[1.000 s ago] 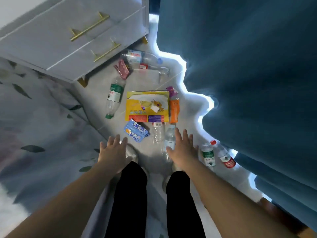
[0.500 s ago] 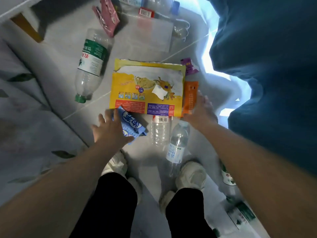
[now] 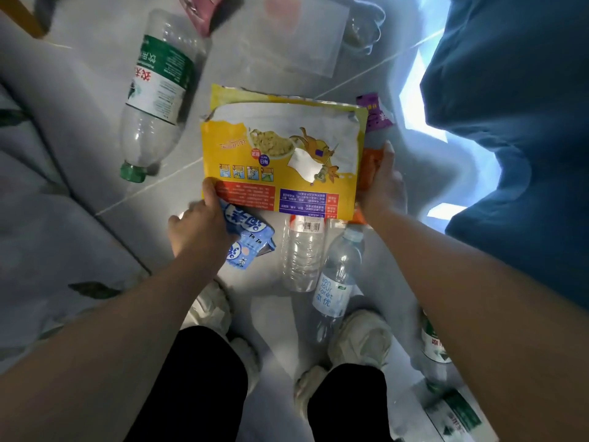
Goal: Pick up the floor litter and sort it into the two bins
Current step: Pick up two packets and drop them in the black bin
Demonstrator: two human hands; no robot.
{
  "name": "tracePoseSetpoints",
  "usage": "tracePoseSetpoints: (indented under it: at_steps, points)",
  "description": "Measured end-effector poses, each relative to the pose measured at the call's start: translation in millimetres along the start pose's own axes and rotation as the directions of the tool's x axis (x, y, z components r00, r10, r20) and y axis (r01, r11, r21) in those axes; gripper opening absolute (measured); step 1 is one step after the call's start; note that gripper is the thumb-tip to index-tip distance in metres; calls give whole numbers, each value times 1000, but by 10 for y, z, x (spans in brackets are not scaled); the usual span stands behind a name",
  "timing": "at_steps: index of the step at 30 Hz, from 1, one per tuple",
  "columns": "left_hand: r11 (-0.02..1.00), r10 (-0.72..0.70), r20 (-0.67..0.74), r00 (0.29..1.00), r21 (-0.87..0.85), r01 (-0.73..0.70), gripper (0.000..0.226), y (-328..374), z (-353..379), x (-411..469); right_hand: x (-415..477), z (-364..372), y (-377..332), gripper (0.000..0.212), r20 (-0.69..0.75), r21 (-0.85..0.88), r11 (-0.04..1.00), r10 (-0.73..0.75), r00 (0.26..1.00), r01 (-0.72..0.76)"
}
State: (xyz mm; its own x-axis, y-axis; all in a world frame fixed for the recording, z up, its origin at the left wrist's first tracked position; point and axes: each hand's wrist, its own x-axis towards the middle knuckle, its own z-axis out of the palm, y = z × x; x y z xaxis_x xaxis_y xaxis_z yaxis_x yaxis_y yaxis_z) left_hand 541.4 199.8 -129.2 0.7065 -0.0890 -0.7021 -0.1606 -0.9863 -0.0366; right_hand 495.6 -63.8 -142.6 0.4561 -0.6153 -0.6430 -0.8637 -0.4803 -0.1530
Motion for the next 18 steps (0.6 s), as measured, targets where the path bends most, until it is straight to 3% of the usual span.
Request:
tracePoseSetpoints:
  at_steps: [6, 13, 18]
  points:
    - [988, 82, 36, 996, -137, -76, 42, -127, -377, -243, -379, -362, 62, 79, 30, 120, 993, 13, 999, -16]
    - [970, 219, 70, 973, -122, -209, 33, -286, -1286, -888, -1062, -1322, 20, 81, 41, 85, 992, 91, 995, -94]
    - [955, 201, 16, 980, -226, -192, 27, -205, -2201, -1629, -1791, -2231, -172, 80, 49, 193, 977, 82, 995, -91]
